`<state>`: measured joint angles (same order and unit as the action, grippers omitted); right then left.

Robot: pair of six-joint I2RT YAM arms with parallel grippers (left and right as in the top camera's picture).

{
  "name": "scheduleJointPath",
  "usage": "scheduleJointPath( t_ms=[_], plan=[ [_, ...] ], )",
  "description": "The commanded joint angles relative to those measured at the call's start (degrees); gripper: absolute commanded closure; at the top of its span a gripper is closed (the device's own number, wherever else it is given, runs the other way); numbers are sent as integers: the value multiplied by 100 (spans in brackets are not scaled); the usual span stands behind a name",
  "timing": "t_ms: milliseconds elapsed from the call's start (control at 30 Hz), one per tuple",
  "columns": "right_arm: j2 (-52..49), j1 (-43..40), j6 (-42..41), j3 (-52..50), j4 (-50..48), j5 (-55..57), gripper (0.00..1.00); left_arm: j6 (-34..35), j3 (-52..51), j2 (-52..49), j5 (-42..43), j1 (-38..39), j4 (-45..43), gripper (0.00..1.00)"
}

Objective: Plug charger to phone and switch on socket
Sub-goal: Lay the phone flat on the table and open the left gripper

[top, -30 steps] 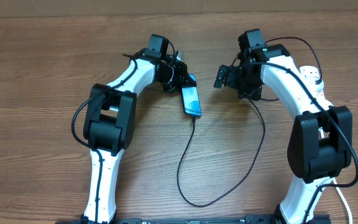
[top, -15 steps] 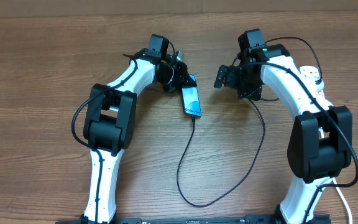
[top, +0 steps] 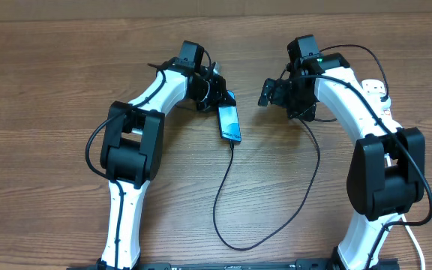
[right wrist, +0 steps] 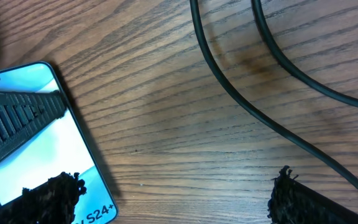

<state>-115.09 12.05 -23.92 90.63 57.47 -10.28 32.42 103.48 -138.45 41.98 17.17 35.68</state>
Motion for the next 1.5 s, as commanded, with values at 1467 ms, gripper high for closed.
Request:
scheduleJointPath(
  t_ms=[1467],
  plan=[
    [20, 20, 44, 46, -9, -28, 0, -7, 35, 96, -1390, -26, 52, 75]
  ],
)
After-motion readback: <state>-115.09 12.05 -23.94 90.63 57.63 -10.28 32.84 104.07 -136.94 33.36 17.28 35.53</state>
